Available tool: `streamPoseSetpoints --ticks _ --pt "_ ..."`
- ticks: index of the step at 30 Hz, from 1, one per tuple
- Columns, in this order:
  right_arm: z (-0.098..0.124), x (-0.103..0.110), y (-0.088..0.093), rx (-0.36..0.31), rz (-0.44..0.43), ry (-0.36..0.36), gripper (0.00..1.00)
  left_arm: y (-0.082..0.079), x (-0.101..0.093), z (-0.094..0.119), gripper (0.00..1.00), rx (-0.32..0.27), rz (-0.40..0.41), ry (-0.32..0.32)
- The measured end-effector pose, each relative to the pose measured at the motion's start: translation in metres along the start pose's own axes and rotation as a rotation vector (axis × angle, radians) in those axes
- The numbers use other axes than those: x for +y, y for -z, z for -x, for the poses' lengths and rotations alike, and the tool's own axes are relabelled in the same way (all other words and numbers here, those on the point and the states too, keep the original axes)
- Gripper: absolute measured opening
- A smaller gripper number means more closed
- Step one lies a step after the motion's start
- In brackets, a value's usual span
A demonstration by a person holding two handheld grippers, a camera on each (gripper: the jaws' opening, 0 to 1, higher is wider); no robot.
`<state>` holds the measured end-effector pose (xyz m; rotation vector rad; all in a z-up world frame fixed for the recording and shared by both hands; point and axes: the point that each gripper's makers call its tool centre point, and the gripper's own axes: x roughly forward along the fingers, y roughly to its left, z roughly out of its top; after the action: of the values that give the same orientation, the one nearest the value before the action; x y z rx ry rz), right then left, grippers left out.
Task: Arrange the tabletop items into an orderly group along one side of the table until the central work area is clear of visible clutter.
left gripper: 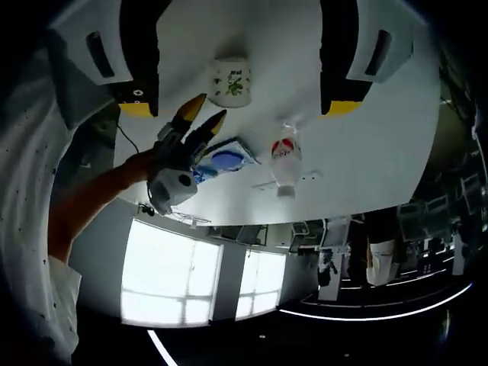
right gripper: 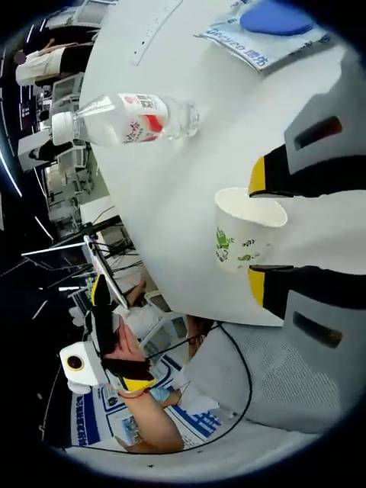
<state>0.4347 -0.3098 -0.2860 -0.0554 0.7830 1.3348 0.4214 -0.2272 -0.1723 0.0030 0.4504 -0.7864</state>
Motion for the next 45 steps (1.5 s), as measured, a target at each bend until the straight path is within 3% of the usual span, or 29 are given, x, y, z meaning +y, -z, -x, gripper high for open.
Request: streamPoseSetpoints --ticks 5,11,16,20,28,35,45 --pt "-0.007 -0.004 0.002 0.010 -0.012 -0.022 0.26 0.005 0.003 0.007 0.88 0.000 0.012 -0.021" --pt "-0.008 0.000 0.005 0.030 -0.014 -0.063 0.08 0.005 0.005 0.012 0.88 -0.009 0.021 -0.039" --pt "-0.007 0.009 0.008 0.063 -0.004 -0.112 0.01 0.008 0.004 0.013 0.88 -0.009 0.028 -0.039" --pt "-0.004 0.019 0.007 0.077 -0.005 -0.145 0.00 0.010 0.003 0.013 0.87 -0.009 0.030 -0.038" --pt "0.005 0.024 0.001 0.087 0.038 -0.146 0.00 0.011 0.001 0.013 0.87 -0.012 0.030 -0.034" --pt "0.025 0.017 -0.006 0.115 0.120 -0.106 0.00 0.010 -0.002 0.014 0.86 -0.021 0.026 -0.030" --pt "0.068 -0.011 -0.031 0.224 0.340 -0.023 0.00 0.009 -0.006 0.016 0.86 -0.037 0.018 -0.030"
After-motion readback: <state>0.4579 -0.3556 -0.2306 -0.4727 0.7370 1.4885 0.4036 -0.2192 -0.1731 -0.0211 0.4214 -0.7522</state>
